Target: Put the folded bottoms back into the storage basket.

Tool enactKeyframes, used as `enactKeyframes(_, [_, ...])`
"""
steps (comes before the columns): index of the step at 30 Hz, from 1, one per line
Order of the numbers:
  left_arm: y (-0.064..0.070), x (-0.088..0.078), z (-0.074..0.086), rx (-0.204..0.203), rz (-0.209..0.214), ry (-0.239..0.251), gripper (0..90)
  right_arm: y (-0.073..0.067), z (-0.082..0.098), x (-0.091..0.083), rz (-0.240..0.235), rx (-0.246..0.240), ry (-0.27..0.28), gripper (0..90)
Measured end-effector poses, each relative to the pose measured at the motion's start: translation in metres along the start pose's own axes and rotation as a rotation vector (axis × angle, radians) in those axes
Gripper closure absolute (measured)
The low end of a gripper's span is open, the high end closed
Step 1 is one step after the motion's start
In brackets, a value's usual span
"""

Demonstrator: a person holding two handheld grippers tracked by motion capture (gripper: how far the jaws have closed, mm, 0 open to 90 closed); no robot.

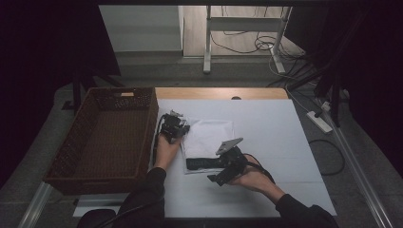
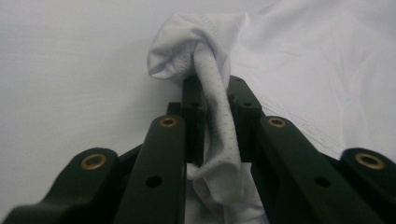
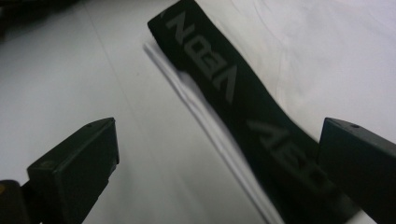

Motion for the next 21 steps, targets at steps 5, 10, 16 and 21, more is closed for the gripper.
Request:
enactKeyframes(5, [0.0,0.0,0.0,-0.001,0.001,0.0,78.8,0.0,-0.005,0.011,-0.004,-0.029,-0.017,2.4])
enactKeyframes(10, [0.0,0.0,0.0,-0.002,0.002,0.001,78.7,0.002,-0.009,0.026,0.007,-0.072,-0.055,6.7])
enactKeyframes(16, [0.0,0.0,0.0,-0.002,0.001,0.001,78.7,0.002,-0.009,0.036,0.046,-0.159,-0.097,9.3])
enactKeyframes(21, [0.0,0.0,0.0,0.001,-0.002,0.001,78.7,0.007,-0.01,0.033,0.07,-0.208,-0.147,25.0])
Point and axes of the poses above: each handheld gripper's, and its own axes: x roughly forward along the jaws, z roughly out of its underside, y roughly to its right, the point moved 10 cm from there along x, roughly forward along the jaws, and after that the axes turned 9 degrees about -y, right-handed, at the moved point
